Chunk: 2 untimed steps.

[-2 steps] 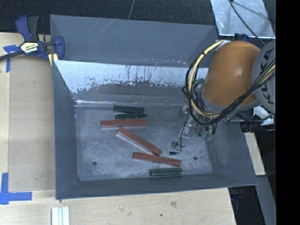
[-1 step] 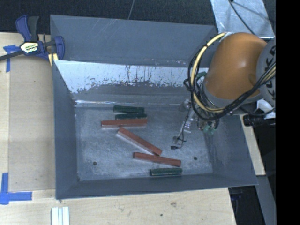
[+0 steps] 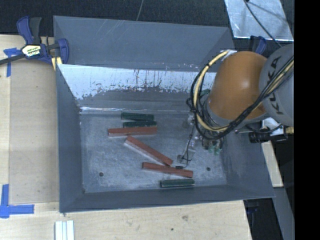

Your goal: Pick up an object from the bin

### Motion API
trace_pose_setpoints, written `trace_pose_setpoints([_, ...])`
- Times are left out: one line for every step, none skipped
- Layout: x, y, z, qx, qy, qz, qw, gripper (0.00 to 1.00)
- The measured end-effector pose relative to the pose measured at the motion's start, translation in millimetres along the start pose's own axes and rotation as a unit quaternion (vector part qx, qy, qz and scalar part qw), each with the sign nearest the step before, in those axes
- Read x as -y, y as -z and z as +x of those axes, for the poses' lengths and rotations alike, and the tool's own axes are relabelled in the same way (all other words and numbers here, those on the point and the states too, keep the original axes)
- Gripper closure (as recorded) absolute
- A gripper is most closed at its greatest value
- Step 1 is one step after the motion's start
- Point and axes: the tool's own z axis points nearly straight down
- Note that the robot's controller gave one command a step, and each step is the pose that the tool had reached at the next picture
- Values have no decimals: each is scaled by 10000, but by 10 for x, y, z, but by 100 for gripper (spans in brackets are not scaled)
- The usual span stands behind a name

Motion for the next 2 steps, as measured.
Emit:
trace_pose_setpoints([-90,-385,115,-48,901,10,9959,0])
trace_pose_setpoints([-95,-1250,58,-59,2348,21,9720,0])
